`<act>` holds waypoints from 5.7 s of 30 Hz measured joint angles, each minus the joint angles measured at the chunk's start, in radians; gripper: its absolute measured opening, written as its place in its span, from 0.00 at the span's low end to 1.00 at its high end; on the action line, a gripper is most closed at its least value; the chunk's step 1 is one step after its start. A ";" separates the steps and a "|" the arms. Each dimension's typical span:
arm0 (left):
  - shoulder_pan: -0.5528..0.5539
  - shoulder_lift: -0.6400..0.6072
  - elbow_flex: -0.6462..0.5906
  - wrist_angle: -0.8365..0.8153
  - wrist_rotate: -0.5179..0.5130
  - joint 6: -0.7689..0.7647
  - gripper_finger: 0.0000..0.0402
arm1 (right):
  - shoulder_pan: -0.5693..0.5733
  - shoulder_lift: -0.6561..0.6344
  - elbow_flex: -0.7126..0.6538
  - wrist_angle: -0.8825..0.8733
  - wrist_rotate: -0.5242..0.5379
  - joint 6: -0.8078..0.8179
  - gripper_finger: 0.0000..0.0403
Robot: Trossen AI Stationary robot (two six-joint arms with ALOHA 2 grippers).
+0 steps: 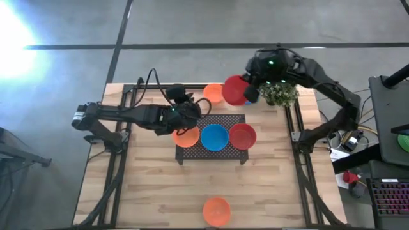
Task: Pick & Place Mini bowls
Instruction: Stack the red bowl on top of the red bowls on the shelf, then stack the top orange bowl on top of the orange bowl on the shelf
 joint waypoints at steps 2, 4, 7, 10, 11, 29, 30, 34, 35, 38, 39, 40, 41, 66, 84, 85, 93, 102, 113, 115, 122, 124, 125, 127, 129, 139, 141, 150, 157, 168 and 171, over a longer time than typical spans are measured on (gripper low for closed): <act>0.003 -0.007 0.000 0.000 -0.005 -0.081 0.23 | 0.000 -0.028 0.000 -0.072 -0.055 0.012 0.02; 0.004 -0.017 0.000 0.004 -0.005 -0.161 0.23 | -0.001 -0.047 0.000 -0.145 -0.106 0.022 0.02; 0.006 -0.036 0.000 0.011 -0.006 -0.262 0.23 | 0.000 -0.060 0.000 -0.240 -0.180 0.042 0.02; 0.007 -0.061 0.000 0.028 -0.006 -0.320 0.23 | 0.001 -0.057 -0.008 -0.302 -0.228 0.045 0.02; 0.007 -0.070 0.000 0.036 -0.007 -0.331 0.23 | 0.002 -0.050 -0.015 -0.308 -0.237 0.044 0.02; 0.007 -0.188 0.000 0.071 -0.007 -0.343 0.23 | 0.075 0.090 -0.038 -0.372 -0.341 0.011 0.02; 0.007 -0.191 0.000 0.071 -0.007 -0.343 0.23 | 0.081 0.090 -0.046 -0.370 -0.341 0.012 0.02; 0.007 -0.197 -0.001 0.071 -0.007 -0.342 0.23 | 0.110 0.088 -0.123 -0.321 -0.326 0.040 0.02; 0.007 -0.198 -0.001 0.071 -0.007 -0.342 0.23 | 0.119 0.088 -0.144 -0.313 -0.314 0.040 0.02; 0.007 -0.198 -0.001 0.071 -0.007 -0.342 0.23 | 0.128 0.088 -0.184 -0.296 -0.309 0.038 0.02; 0.007 -0.198 -0.001 0.071 -0.007 -0.341 0.23 | 0.128 0.088 -0.191 -0.291 -0.309 0.042 0.02; 0.007 -0.198 -0.001 0.071 -0.007 -0.339 0.23 | 0.128 0.088 -0.196 -0.282 -0.308 0.049 0.02; 0.007 -0.198 -0.001 0.071 -0.007 -0.337 0.23 | 0.127 0.088 -0.199 -0.270 -0.307 0.053 0.02; 0.008 -0.198 -0.001 0.071 -0.007 -0.334 0.23 | 0.154 0.088 -0.202 -0.265 -0.308 0.015 0.16; 0.008 -0.198 -0.001 0.071 -0.007 -0.300 0.23 | 0.157 0.086 -0.117 -0.288 -0.283 -0.014 0.32; 0.008 -0.198 -0.001 0.071 -0.007 -0.294 0.23 | 0.157 0.086 -0.124 -0.289 -0.265 -0.012 0.30; 0.008 -0.198 -0.001 0.071 -0.007 -0.291 0.23 | 0.155 0.088 -0.184 -0.286 -0.184 -0.003 0.11; 0.008 -0.198 -0.001 0.071 -0.007 -0.291 0.23 | 0.153 0.084 -0.173 -0.281 -0.181 0.008 0.02; 0.008 -0.198 -0.001 0.071 -0.007 -0.291 0.23 | 0.193 0.064 -0.134 -0.253 -0.191 0.037 0.02; 0.008 -0.198 -0.001 0.070 -0.006 -0.291 0.23 | 0.203 0.067 -0.149 -0.253 -0.191 0.029 0.02; 0.008 -0.198 -0.001 0.070 -0.007 -0.291 0.23 | 0.203 0.069 -0.229 -0.204 -0.184 0.026 0.02; 0.008 -0.198 -0.001 0.070 -0.007 -0.291 0.23 | 0.203 0.069 -0.239 -0.207 -0.184 0.022 0.02; 0.008 -0.198 -0.001 0.070 -0.007 -0.291 0.23 | 0.203 0.069 -0.240 -0.207 -0.184 0.018 0.02; 0.008 -0.198 -0.001 0.070 -0.007 -0.291 0.23 | 0.203 0.068 -0.237 -0.208 -0.184 0.015 0.02; 0.008 -0.198 -0.001 0.070 -0.007 -0.291 0.23 | 0.203 0.067 -0.222 -0.209 -0.184 0.016 0.02; 0.008 -0.198 -0.001 0.070 -0.007 -0.285 0.23 | 0.205 0.021 -0.107 -0.198 -0.183 0.049 0.02; 0.008 -0.198 -0.001 0.070 -0.007 -0.280 0.23 | 0.210 0.015 -0.109 -0.198 -0.183 0.049 0.02; 0.008 -0.198 -0.001 0.069 -0.007 -0.259 0.23 | 0.229 0.023 -0.215 -0.197 -0.180 0.050 0.02; 0.008 -0.198 -0.001 0.069 -0.007 -0.258 0.23 | 0.229 0.023 -0.307 -0.183 -0.137 0.068 0.02; 0.008 -0.198 -0.001 0.070 0.012 -0.260 0.23 | 0.229 -0.013 -0.218 -0.180 -0.127 0.078 0.02; 0.010 -0.198 -0.001 0.070 0.056 -0.262 0.23 | 0.230 -0.033 -0.175 -0.176 -0.109 0.101 0.02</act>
